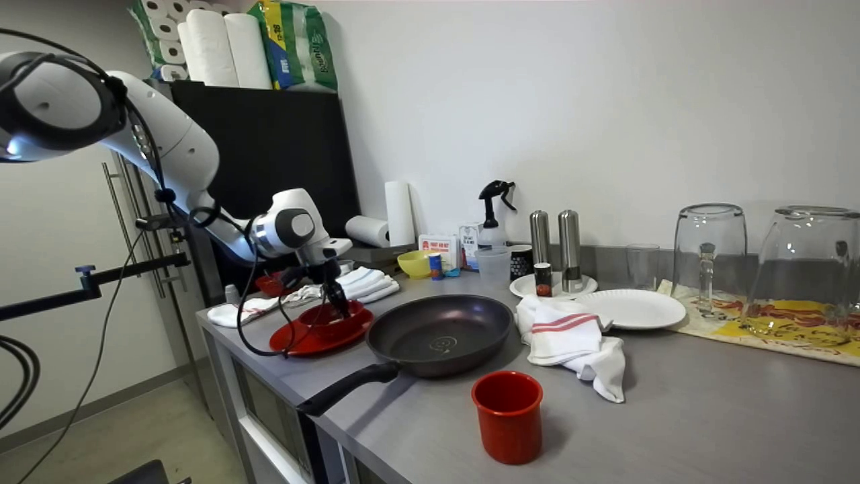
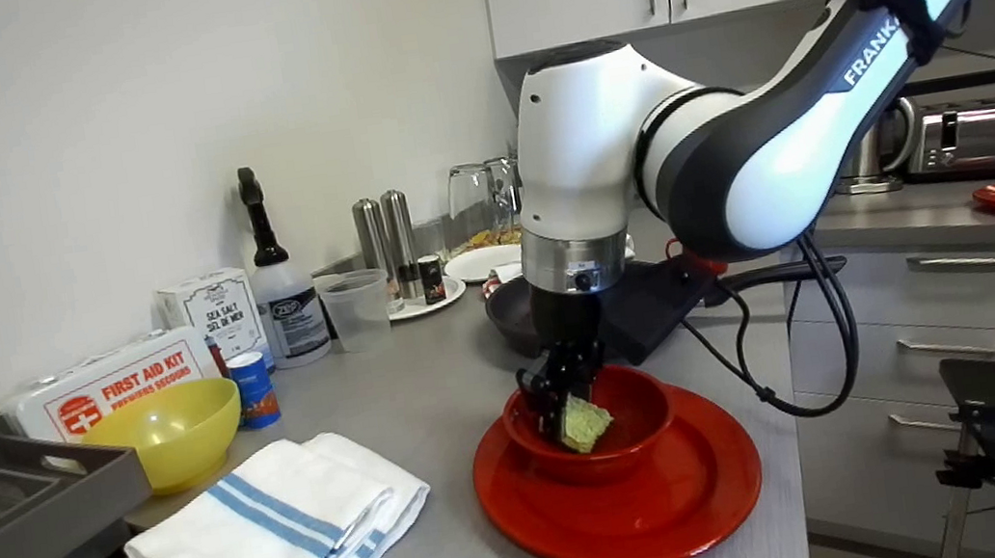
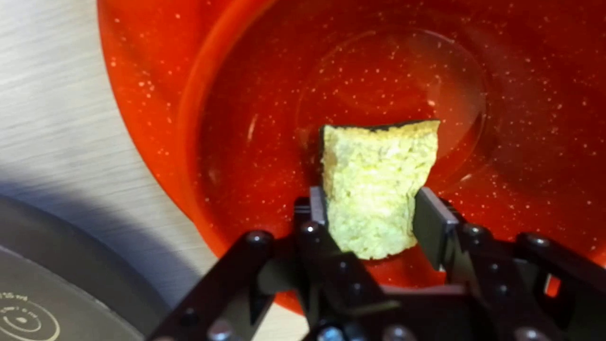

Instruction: Use the sponge to wipe the red bowl

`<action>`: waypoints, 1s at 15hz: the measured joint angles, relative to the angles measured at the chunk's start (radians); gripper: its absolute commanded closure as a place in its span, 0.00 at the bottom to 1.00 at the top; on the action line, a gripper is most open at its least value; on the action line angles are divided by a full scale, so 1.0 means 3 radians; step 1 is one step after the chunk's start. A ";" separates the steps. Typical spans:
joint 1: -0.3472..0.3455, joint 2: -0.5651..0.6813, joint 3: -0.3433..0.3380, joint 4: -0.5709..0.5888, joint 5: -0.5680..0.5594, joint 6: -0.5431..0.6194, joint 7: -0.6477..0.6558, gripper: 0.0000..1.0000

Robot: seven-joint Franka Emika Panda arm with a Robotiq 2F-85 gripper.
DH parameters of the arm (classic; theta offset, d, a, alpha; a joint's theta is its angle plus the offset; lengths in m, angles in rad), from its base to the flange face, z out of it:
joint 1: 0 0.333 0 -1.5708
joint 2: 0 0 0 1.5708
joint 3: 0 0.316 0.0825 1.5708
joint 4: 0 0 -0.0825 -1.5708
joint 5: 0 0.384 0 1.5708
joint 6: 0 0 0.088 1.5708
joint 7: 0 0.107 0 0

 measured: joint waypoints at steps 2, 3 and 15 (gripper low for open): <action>0.0009 0.0000 -0.0008 -0.0001 -0.0009 -0.0010 0.0036 0.77; 0.0002 0.0001 0.0005 -0.0001 0.0039 -0.0054 0.0030 0.77; -0.0161 -0.0013 0.0212 0.0102 0.0891 -0.0721 -0.0278 0.77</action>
